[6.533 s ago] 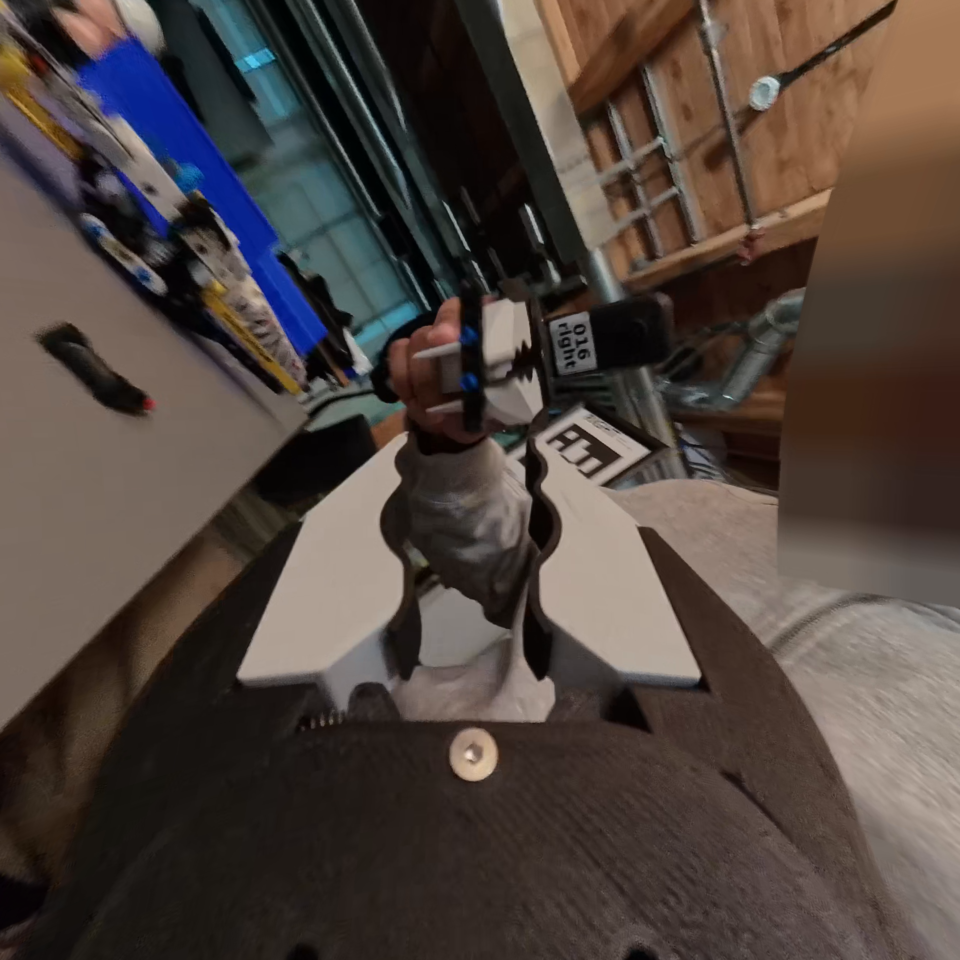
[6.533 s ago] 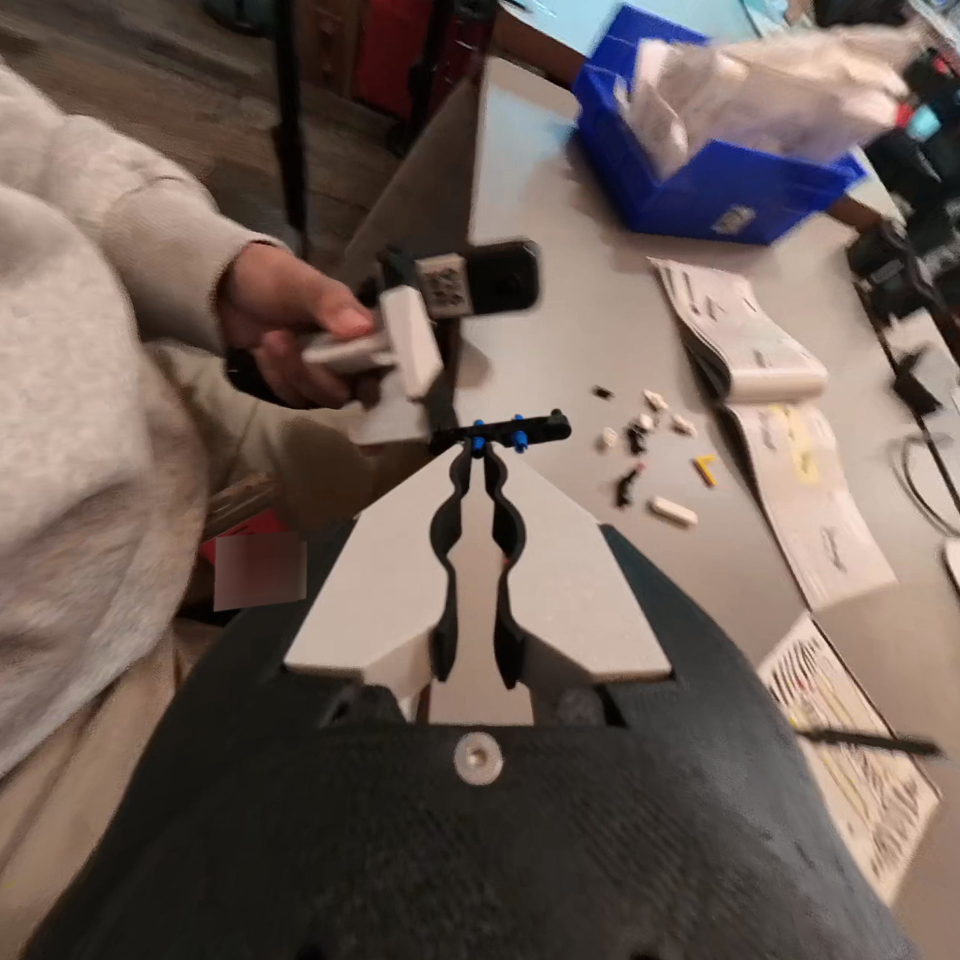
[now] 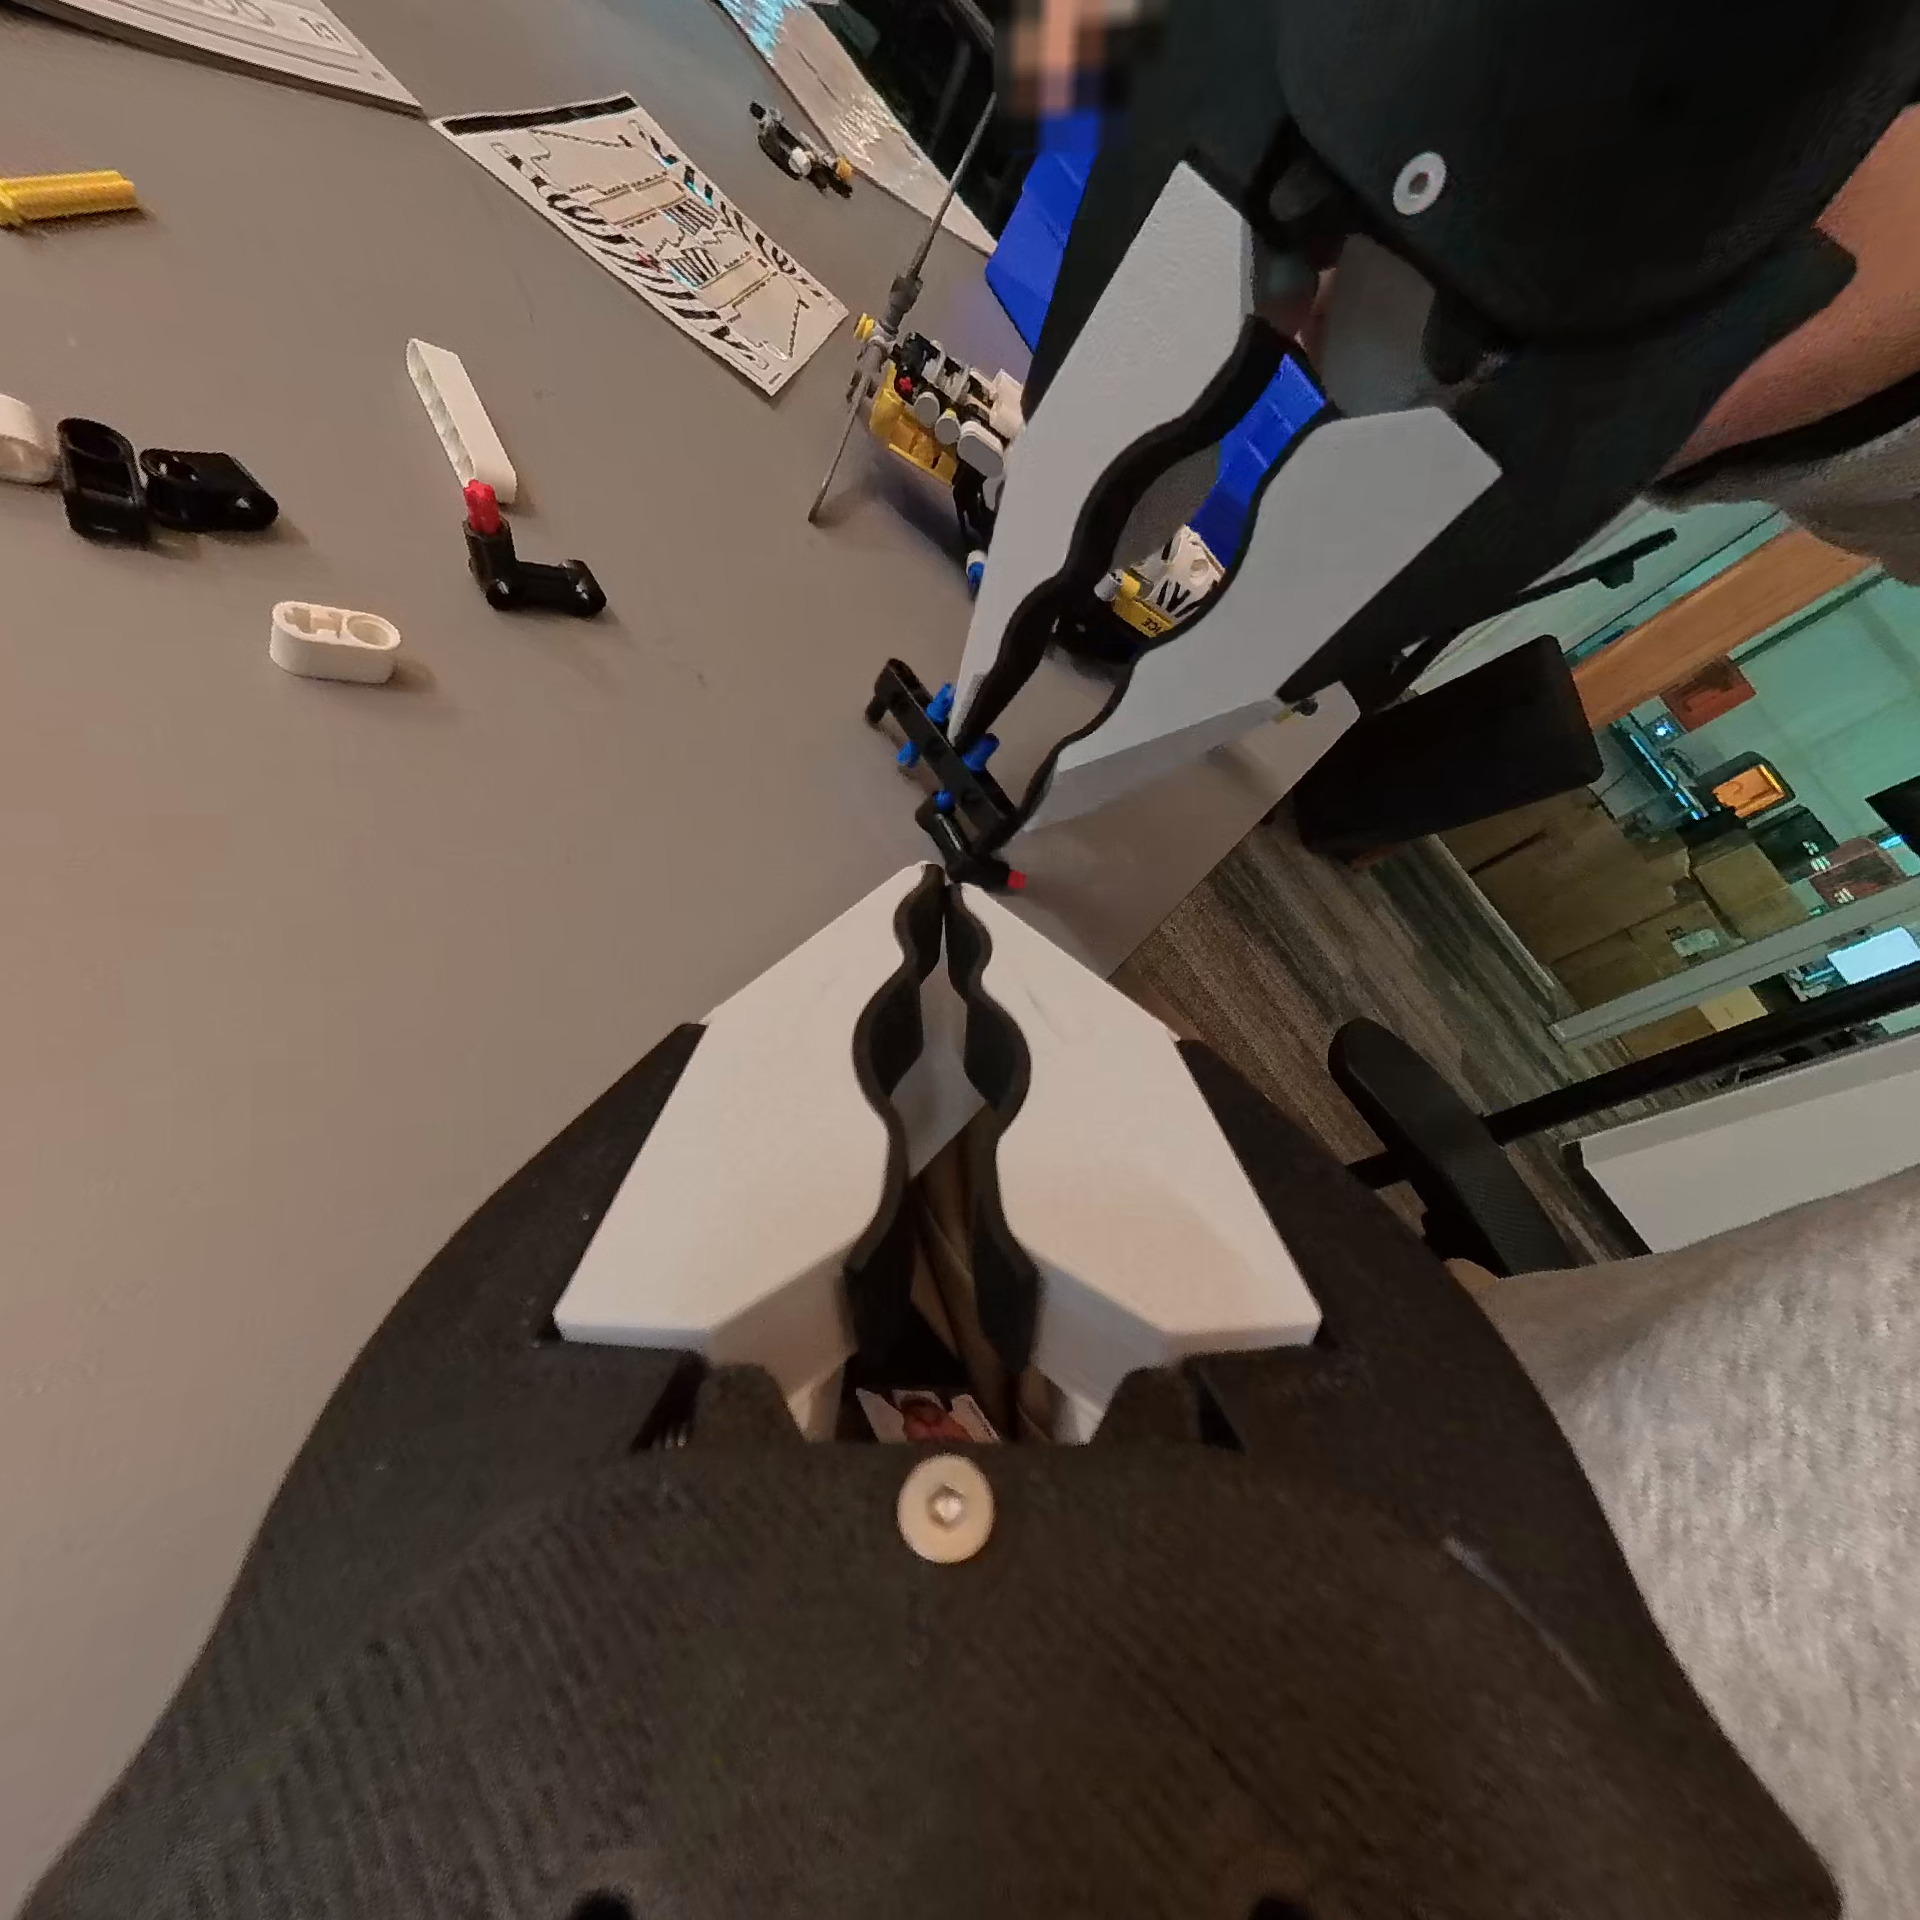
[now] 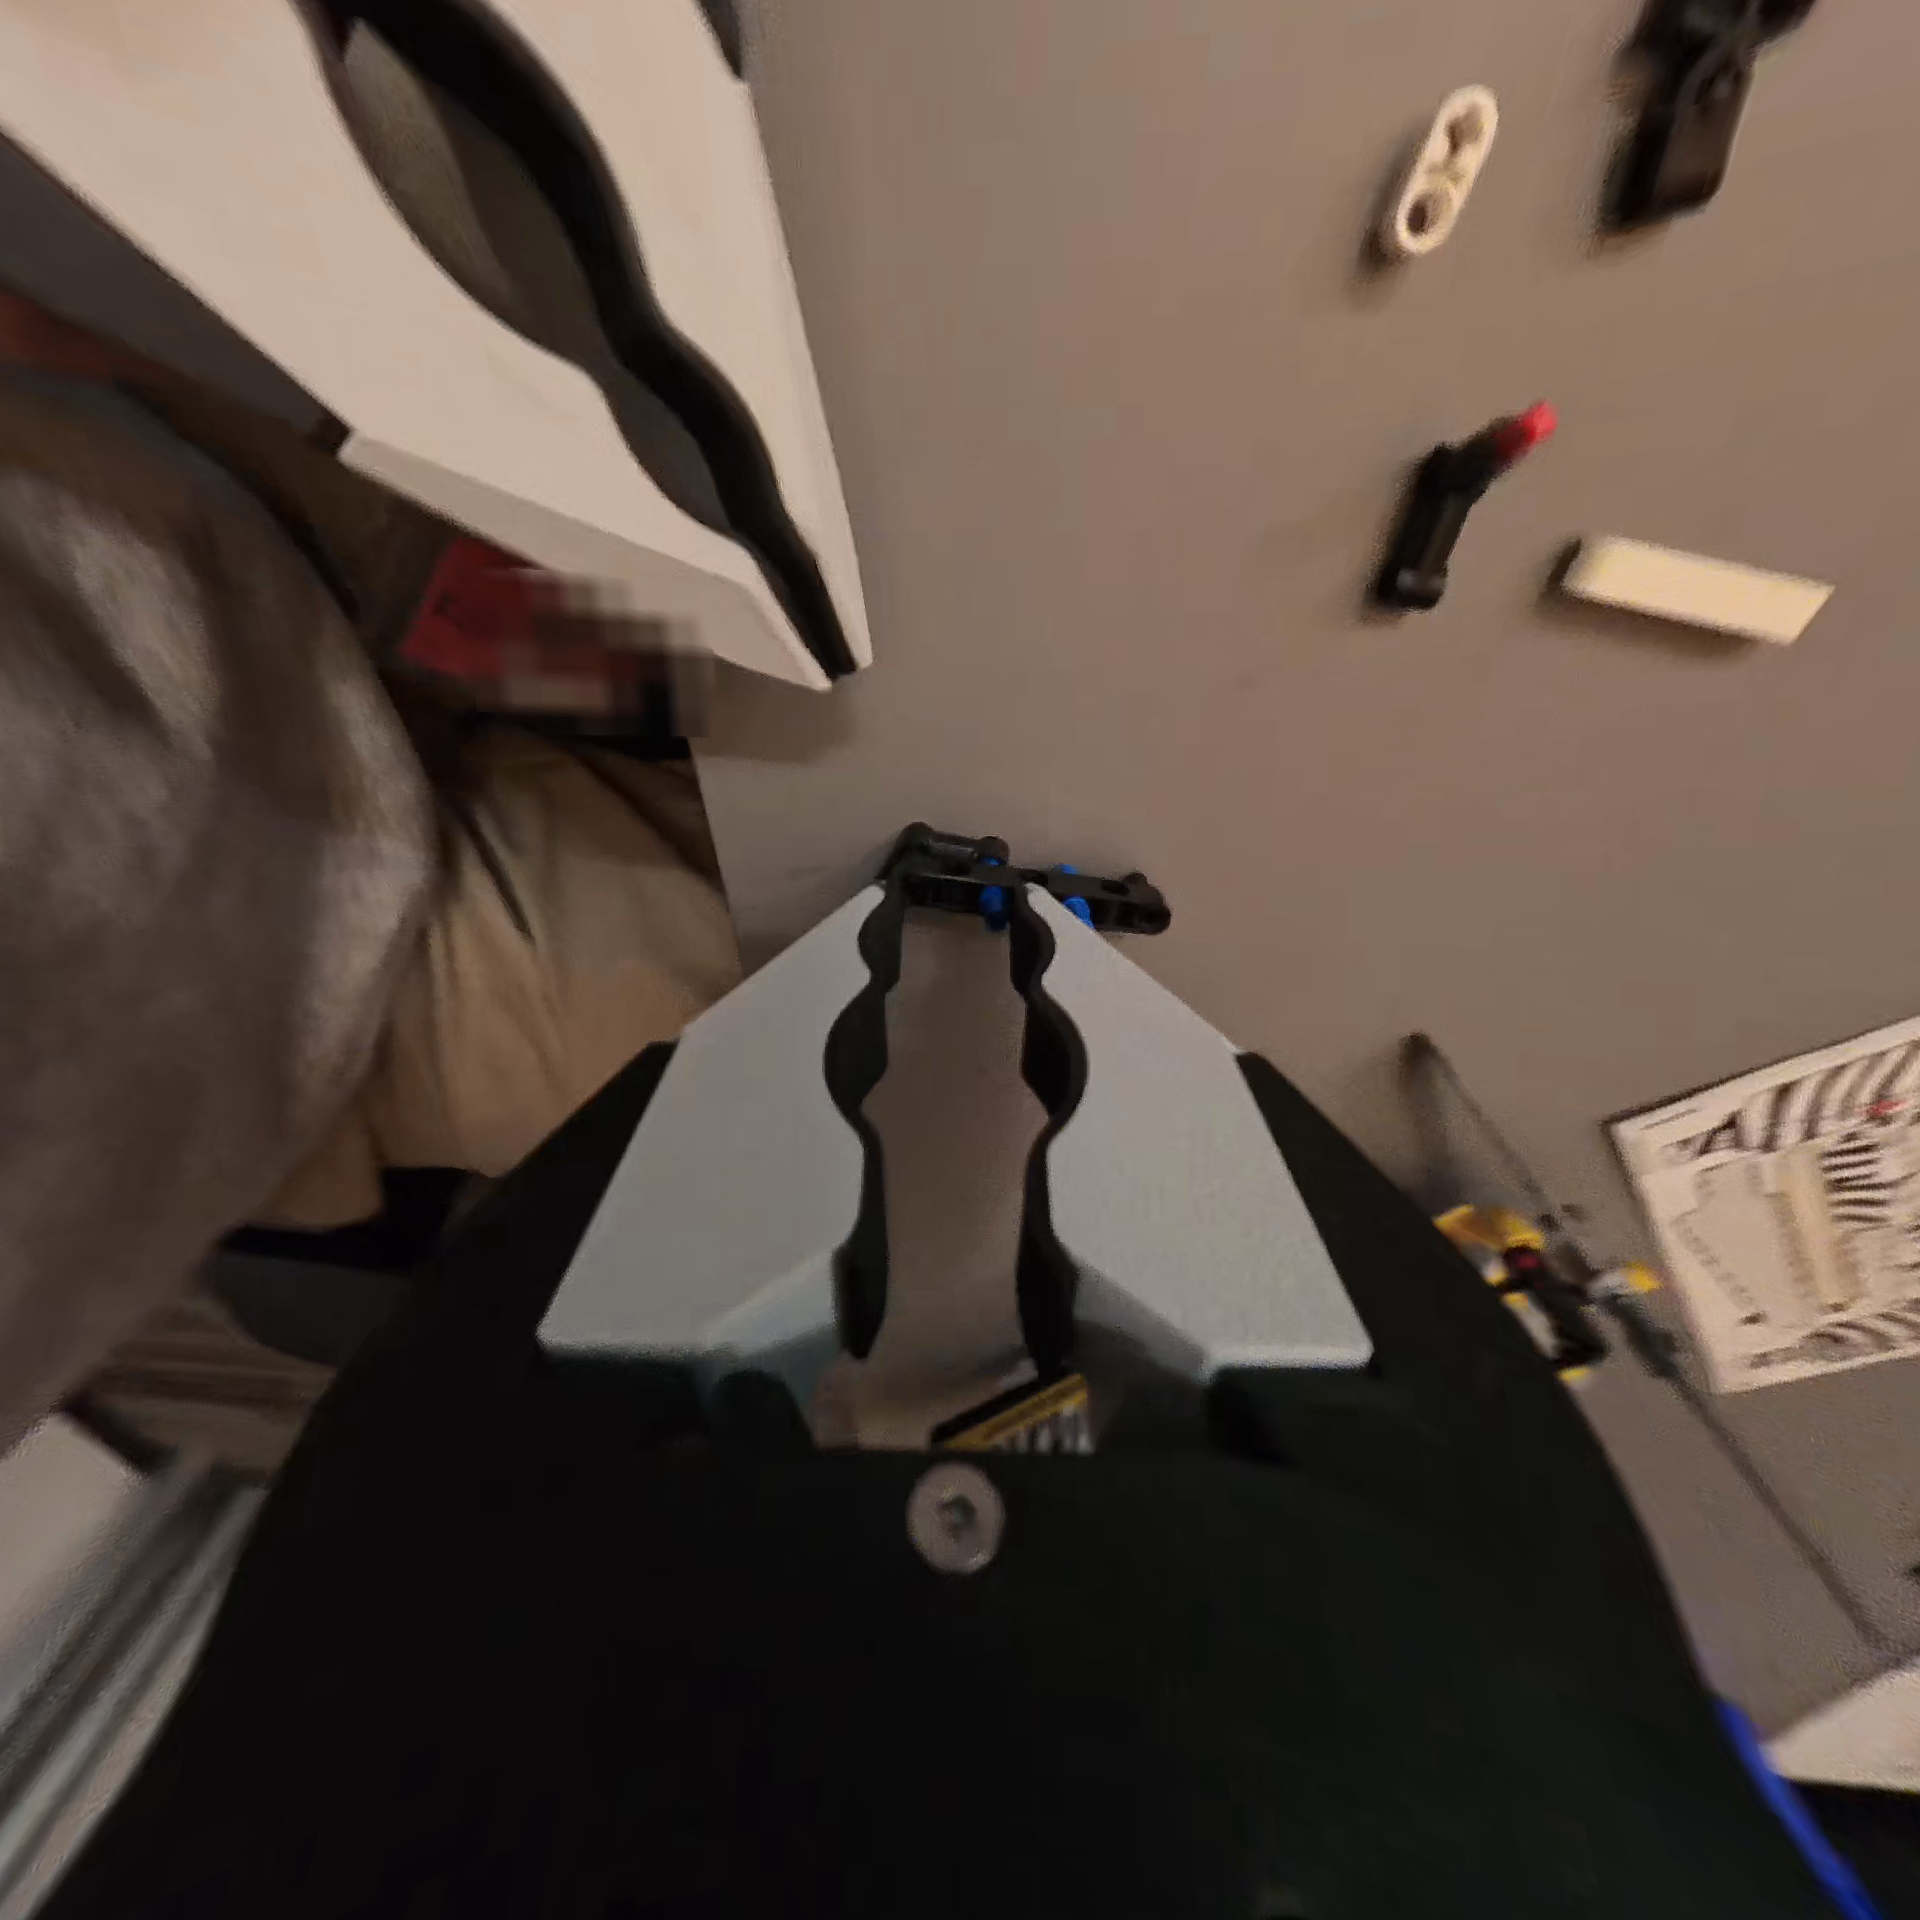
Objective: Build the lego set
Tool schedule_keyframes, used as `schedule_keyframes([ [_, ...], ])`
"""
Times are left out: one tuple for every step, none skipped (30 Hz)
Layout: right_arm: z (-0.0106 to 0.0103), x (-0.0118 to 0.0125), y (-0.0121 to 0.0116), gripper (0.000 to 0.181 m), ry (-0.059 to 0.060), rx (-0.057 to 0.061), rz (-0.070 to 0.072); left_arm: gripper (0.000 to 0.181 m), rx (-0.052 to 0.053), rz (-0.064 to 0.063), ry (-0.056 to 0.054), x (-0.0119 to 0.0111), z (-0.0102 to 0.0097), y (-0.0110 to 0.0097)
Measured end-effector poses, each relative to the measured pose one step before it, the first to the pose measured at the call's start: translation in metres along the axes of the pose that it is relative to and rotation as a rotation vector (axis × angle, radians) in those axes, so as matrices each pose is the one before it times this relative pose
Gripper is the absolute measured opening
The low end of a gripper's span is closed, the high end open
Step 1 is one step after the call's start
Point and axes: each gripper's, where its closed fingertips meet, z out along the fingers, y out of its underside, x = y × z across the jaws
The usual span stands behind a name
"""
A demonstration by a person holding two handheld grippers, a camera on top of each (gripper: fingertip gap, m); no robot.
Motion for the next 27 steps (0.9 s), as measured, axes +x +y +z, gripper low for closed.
schedule_keyframes([
  [-0.00045, -0.00227, -0.00026, 0.02, -0.0313, 0.0114, 0.0357, 0.0, 0.0003, -0.0004, 0.0007, 0.00006, -0.00005, -0.00007],
  [-0.00145, -0.00047, -0.00226, 0.022, -0.0193, 0.0243, 0.0193, 0.0, 0.0005, -0.0006, 0.0008, 0.00012, -0.0001, -0.00004],
  [-0.00199, 0.00166, -0.00214, 0.024, -0.005, 0.0226, 0.004, 0.0, 0.0004, -0.0007, 0.001, 0.00006, -0.00001, -0.00001],
  [-0.0023, 0.00181, -0.00179, 0.026, 0.0001, 0.0173, -0.0138, 0.0, 0.0002, -0.0004, 0.0008, 0.00018, -0.00006, 0.00002],
  [-0.00232, 0.0011, -0.0022, 0.031, 0.0033, 0.0172, -0.0338, 0.0, 0.0002, -0.0001, 0.0005, 0.00001, -0.00005, -0.00006],
  [-0.00241, -0.0007, -0.00276, 0.032, 0.0035, 0.019, -0.0548, 0.0, 0.0001, 0.0, 0.0004, 0.00006, 0.00001, -0.00002],
  [-0.00206, -0.00203, -0.00287, 0.032, 0.0055, 0.0163, -0.0776, 0.0, 0.0002, 0.0001, 0.0005, 0.00006, 0.00001, -0.00003],
  [-0.00124, -0.0044, -0.0024, 0.032, 0.0037, 0.0119, -0.1043, 0.0, 0.0003, 0.0004, 0.0003, -0.00006, -0.00005, -0.00007],
  [-0.00021, -0.0062, -0.00113, 0.031, 0.0018, 0.0018, -0.1214, 0.0, 0.0001, 0.0001, 0.0003, 0.00003, 0.00001, -0.00002],
  [0.00083, -0.00545, -0.00027, 0.027, 0.0122, -0.0098, -0.123, 0.0, 0.0, 0.0002, 0.0001, 0.0, 0.0, 0.0],
  [0.00154, -0.00452, 0.00021, 0.022, 0.0161, -0.0189, -0.1126, 0.0, 0.0, 0.0004, -0.0001, -0.00005, 0.0, 0.0],
  [0.00259, -0.0031, 0.00132, 0.019, 0.0167, -0.0312, -0.0927, 0.0, -0.0001, 0.0004, -0.0002, 0.00001, 0.00005, 0.00005],
  [0.00327, -0.00109, 0.00381, 0.019, 0.0146, -0.0474, -0.0677, 0.0, -0.0002, 0.0003, -0.0004, -0.00007, -0.00002, 0.00003],
  [0.00344, 0.00028, 0.00473, 0.022, 0.0125, -0.0497, -0.0448, 0.0, -0.0004, 0.0005, -0.0004, -0.00005, 0.00011, 0.00003],
  [0.00292, 0.00066, 0.00384, 0.022, 0.0088, -0.0354, -0.0305, 0.0, -0.0004, 0.0006, -0.0004, -0.00002, 0.00003, 0.00009],
  [0.00183, 0.00063, 0.00183, 0.022, 0.0049, -0.0153, -0.0202, 0.0, -0.0002, 0.0002, 0.0002, -0.00002, 0.00006, -0.00003],
  [0.00063, 0.00048, -0.00066, 0.02, 0.0005, 0.0062, -0.0093, 0.0, 0.0, -0.0001, 0.0005, 0.00008, 0.0, 0.0],
  [-0.00032, -0.00007, -0.00153, 0.017, -0.0067, 0.0135, -0.0013, 0.0, 0.0002, 0.0, 0.0004, -0.00001, -0.00005, -0.00006],
  [-0.00065, 0.00033, -0.00125, 0.014, -0.0043, 0.0115, 0.0011, 0.0, 0.0, -0.0002, 0.0005, 0.00001, -0.00007, -0.00003],
  [-0.0003, 0.00069, 0.00019, 0.013, -0.003, 0.0008, -0.001, 0.0, 0.0001, -0.0002, 0.0007, 0.00004, -0.00006, -0.00004],
  [0.0001, 0.00108, 0.0016, 0.011, 0.0016, -0.0101, -0.005, 0.0, 0.0002, -0.0002, 0.0004, 0.00003, 0.00008, -0.00008],
  [0.00028, 0.00134, 0.00148, 0.01, 0.0052, -0.0101, -0.0085, 0.0, 0.0001, -0.0002, 0.0002, -0.00003, -0.00006, -0.00005],
  [0.00032, 0.00037, 0.00037, 0.009, 0.0002, -0.0038, -0.0077, 0.0, -0.0001, -0.0001, 0.0001, -0.00001, 0.00007, -0.00004],
  [0.00049, -0.00075, -0.00028, 0.009, -0.0072, -0.0013, -0.0038, 0.0, -0.0001, 0.0002, -0.0001, 0.00004, 0.00005, 0.00005],
  [0.00061, -0.00066, -0.00034, 0.01, -0.0074, -0.0025, -0.0021, 0.0, 0.0, 0.0002, -0.0002, 0.0, -0.00007, 0.00005],
  [0.0008, -0.00037, -0.00008, 0.01, -0.0038, -0.0039, -0.005, 0.0, 0.0, 0.0001, -0.0001, -0.00006, 0.00007, -0.00006],
  [0.00076, -0.00017, 0.00007, 0.009, -0.0006, -0.0042, -0.0083, 0.0, -0.0001, 0.0, -0.0001, -0.00001, -0.00001, 0.00002],
])
